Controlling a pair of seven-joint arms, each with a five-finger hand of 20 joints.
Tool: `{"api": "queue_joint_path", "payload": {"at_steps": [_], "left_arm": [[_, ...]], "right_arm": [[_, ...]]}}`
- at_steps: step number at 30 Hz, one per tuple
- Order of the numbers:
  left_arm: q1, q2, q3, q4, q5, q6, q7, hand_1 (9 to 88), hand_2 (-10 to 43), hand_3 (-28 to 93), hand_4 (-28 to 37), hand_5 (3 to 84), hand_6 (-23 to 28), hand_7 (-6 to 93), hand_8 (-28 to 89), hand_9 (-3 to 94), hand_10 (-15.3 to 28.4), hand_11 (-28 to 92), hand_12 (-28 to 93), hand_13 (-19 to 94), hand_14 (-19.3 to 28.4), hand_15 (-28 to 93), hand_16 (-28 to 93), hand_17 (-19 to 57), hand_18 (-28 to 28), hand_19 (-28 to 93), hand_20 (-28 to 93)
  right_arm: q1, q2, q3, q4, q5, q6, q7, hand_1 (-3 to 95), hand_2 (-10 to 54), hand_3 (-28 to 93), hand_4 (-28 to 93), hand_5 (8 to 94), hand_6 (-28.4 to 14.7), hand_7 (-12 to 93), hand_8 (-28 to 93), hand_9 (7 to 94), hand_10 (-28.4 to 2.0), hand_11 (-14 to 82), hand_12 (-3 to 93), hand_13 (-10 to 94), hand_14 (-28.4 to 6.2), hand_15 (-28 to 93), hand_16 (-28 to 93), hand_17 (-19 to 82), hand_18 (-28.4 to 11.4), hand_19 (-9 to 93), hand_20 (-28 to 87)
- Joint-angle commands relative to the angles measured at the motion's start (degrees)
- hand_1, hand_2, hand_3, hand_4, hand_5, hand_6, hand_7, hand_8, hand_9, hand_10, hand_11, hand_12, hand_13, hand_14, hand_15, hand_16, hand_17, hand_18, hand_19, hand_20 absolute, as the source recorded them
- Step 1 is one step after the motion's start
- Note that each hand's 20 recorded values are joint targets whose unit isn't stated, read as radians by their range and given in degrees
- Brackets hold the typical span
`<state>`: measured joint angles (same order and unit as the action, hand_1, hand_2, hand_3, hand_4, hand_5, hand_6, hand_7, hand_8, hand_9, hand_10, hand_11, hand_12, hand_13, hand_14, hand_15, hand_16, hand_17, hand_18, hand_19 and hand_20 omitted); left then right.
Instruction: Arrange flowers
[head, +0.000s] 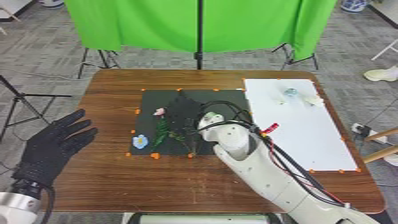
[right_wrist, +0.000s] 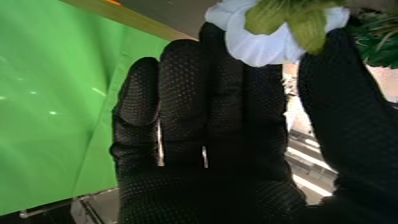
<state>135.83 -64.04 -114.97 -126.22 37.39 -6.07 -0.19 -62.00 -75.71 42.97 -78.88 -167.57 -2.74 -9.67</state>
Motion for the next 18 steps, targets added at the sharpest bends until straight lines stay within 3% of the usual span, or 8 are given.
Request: {"api": "queue_joint_path", "payload": {"at_steps": [1,8,11,13,16,18], "left_arm": [[1.0,-0.46,-0.14,0.17,0.08,0.13,-0.25,25.7,-1.5,69,-23.3,36.0,3.6,18.9,-9,30.2,13.2,27,12,26,16.4,35,-2,-7.7,22.6,48,5],[1.4,-0.99,-0.32,-0.03,0.16,0.02,-0.15,25.9,-1.3,69,-23.0,36.4,3.7,18.8,-9,30.9,13.4,27,12,27,16.7,35,-1,-7.9,22.8,49,5],[1.6,-1.27,-0.38,-0.07,0.18,-0.02,-0.12,26.2,-1.2,68,-23.2,36.9,3.8,18.8,-9,31.6,13.7,27,12,27,17.0,36,-1,-7.9,22.9,49,5],[2.3,-1.62,-0.56,-0.45,0.23,-0.02,0.19,26.3,-1.1,68,-23.4,37.1,3.7,18.9,-9,31.9,13.8,27,12,27,17.1,36,-2,-7.9,22.9,49,5],[2.0,-1.79,-0.66,-0.27,0.23,0.20,-0.04,26.3,-1.2,68,-23.5,37.5,3.6,19.2,-9,32.3,13.8,27,12,27,17.1,36,-2,-7.8,22.9,49,5],[2.2,-1.94,-0.81,-0.41,0.25,0.40,0.19,26.3,-1.3,68,-23.6,37.6,3.5,19.2,-9,32.4,13.7,27,12,27,17.0,36,-2,-7.8,22.9,49,5]], "right_arm": [[-0.4,-0.2,0.9,-1.7,-5.5,-1.7,0.6,27.0,-9.5,87,-28,59.9,5.1,32,-22,62.7,-5.3,42.5,25.1,57,-3.7,70,22,21,-15.4,74,43],[-0.7,-0.6,4.7,-4.3,2.5,-3.8,1.8,12.1,-7.5,83,-28,56.0,1.7,29,-20,58.6,-7.3,42.7,23.7,54,-5.7,71,22,19,-16.5,74,43],[-0.3,0.7,7.2,-5.7,5.5,-3.8,3.3,8.2,-3.8,83,-28,53.5,0.3,27,-19,55.6,-8.4,41.8,23.1,52,-6.7,72,21,19,-17.1,73,44],[-0.3,2.7,8.8,-7.0,7.6,-3.5,4.9,8.2,-1.4,83,-28,51.4,0.0,26,-18,53.4,-8.9,41.4,23.0,50,-7.1,72,21,18,-17.4,73,44],[-0.4,6.2,11.2,-7.6,8.4,-3.4,7.8,9.0,-0.6,84,-28,50.3,0.0,26,-18,52.3,-9.1,41.1,22.9,49,-7.3,71,20,18,-17.5,72,44],[-0.3,9.0,12.6,-7.0,9.1,-2.8,9.5,15.2,-0.9,88,-27,45.7,0.0,27,-18,46.7,-9.4,39.5,22.0,44,-6.8,66,17,17,-17.7,69,41]]}}
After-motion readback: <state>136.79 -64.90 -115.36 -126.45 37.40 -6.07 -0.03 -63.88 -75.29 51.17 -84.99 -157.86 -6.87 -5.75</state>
